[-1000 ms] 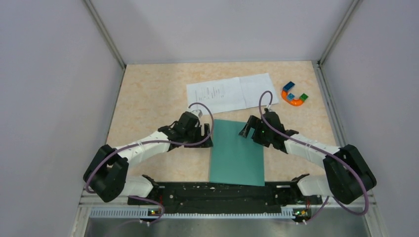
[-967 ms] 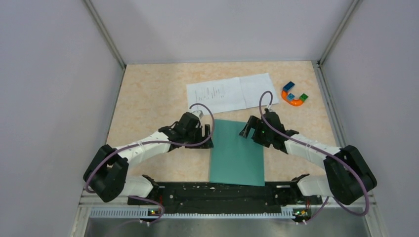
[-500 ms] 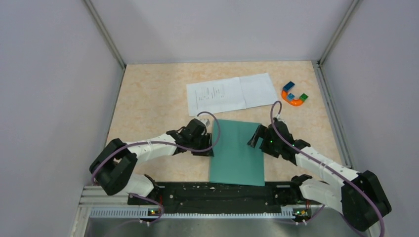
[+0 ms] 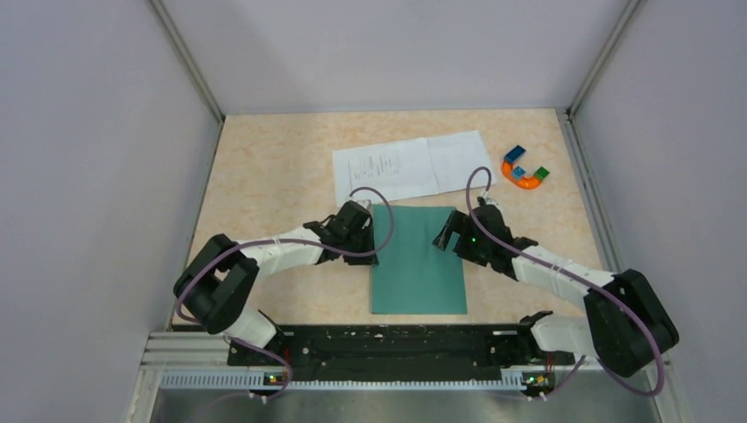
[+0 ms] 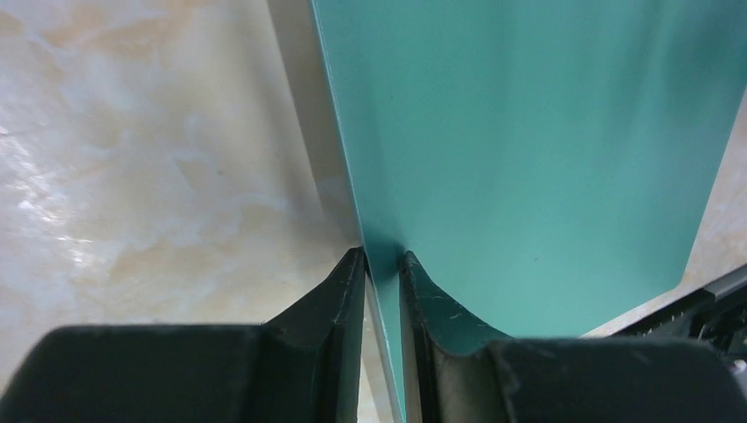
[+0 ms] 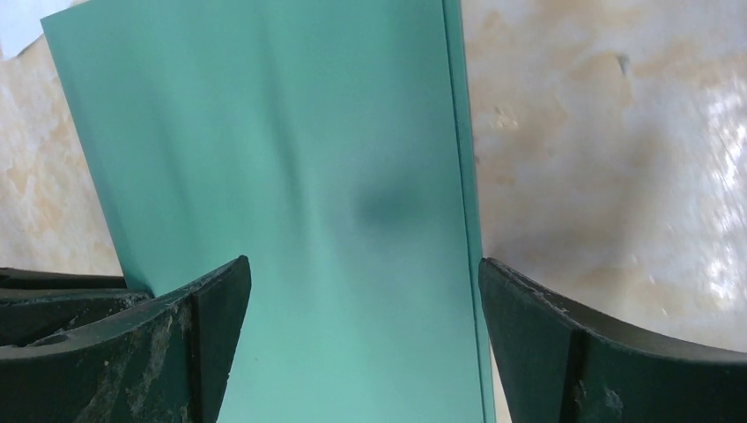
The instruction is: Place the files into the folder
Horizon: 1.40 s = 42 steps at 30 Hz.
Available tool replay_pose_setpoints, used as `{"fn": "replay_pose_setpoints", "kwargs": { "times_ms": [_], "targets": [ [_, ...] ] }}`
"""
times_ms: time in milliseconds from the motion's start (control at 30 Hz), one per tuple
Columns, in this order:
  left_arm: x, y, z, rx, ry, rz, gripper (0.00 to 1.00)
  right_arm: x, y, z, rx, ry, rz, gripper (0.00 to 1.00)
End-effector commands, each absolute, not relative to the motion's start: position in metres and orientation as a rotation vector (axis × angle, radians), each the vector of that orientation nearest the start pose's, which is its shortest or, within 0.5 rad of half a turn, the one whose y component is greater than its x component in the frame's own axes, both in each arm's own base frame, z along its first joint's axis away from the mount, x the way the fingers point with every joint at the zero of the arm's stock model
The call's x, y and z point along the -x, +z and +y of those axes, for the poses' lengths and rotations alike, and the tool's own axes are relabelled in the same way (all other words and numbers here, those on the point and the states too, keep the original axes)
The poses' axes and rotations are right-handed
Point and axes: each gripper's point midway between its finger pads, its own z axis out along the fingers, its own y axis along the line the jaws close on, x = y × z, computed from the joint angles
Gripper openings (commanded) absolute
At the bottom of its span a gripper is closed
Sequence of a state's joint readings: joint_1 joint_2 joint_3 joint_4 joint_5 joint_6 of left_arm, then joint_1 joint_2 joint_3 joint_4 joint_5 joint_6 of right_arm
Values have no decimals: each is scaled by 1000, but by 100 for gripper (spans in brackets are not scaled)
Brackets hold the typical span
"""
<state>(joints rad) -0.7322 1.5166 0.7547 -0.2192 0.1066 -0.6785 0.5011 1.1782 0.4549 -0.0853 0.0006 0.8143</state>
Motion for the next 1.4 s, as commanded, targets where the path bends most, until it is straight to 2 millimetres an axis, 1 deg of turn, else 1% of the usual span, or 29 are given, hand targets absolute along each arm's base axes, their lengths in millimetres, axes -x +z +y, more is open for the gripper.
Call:
{"fn": "replay_pose_setpoints", "kwargs": {
  "times_ms": [0, 67, 133, 200, 233, 300, 367, 433, 500, 533, 567, 600, 667, 733, 833, 900, 967, 1000, 1100, 1200, 1367],
  "targets": [
    [-242, 23, -252, -79, -557, 2660, 21, -257, 37, 194, -309, 677, 2481, 99],
    [-245, 24, -250, -58, -573, 2663, 20, -267, 42, 198, -291, 669, 2473, 99],
    [-246, 32, -252, -54, -608, 2653, 20, -275, 48, 199, -279, 647, 2470, 99],
    [-244, 40, -250, -64, -615, 2644, 24, -277, 57, 197, -277, 627, 2472, 99],
    [-243, 46, -248, -71, -605, 2640, 29, -276, 61, 196, -279, 622, 2473, 99],
    [-251, 67, -247, -92, -596, 2587, 41, -270, 70, 193, -287, 628, 2471, 99],
    [-264, 90, -247, -98, -589, 2518, 48, -260, 76, 191, -304, 650, 2475, 99],
    [-285, 107, -244, -68, -583, 2459, 51, -245, 81, 191, -324, 695, 2479, 99],
    [-305, 117, -244, -34, -626, 2439, 51, -230, 86, 193, -336, 740, 2475, 99],
    [-313, 117, -244, -21, -648, 2440, 50, -221, 86, 194, -330, 743, 2482, 99],
    [-318, 115, -246, -17, -679, 2453, 47, -214, 86, 193, -329, 734, 2484, 99],
    [-320, 114, -249, -17, -715, 2471, 43, -207, 86, 193, -327, 728, 2487, 99],
    [-322, 110, -252, -19, -729, 2483, 35, -197, 83, 190, -341, 729, 2486, 99],
    [-316, 105, -255, -15, -772, 2489, 30, -190, 80, 185, -363, 739, 2482, 99],
    [-303, 102, -263, -11, -877, 2483, 24, -183, 77, 182, -388, 760, 2473, 99],
    [-295, 101, -268, -5, -932, 2476, 16, -180, 74, 182, -395, 760, 2474, 99],
    [-291, 92, -265, 14, -923, 2497, 9, -179, 71, 180, -400, 753, 2474, 99],
    [-289, 88, -262, 23, -909, 2506, 8, -179, 70, 180, -402, 749, 2473, 99],
    [-284, 77, -256, 41, -875, 2526, 4, -178, 66, 178, -400, 737, 2480, 99],
    [-282, 68, -251, 50, -843, 2540, 0, -181, 64, 174, -408, 706, 2469, 99],
    [-280, 56, -248, 63, -819, 2565, 0, -181, 62, 173, -403, 694, 2472, 99]
  ]
}}
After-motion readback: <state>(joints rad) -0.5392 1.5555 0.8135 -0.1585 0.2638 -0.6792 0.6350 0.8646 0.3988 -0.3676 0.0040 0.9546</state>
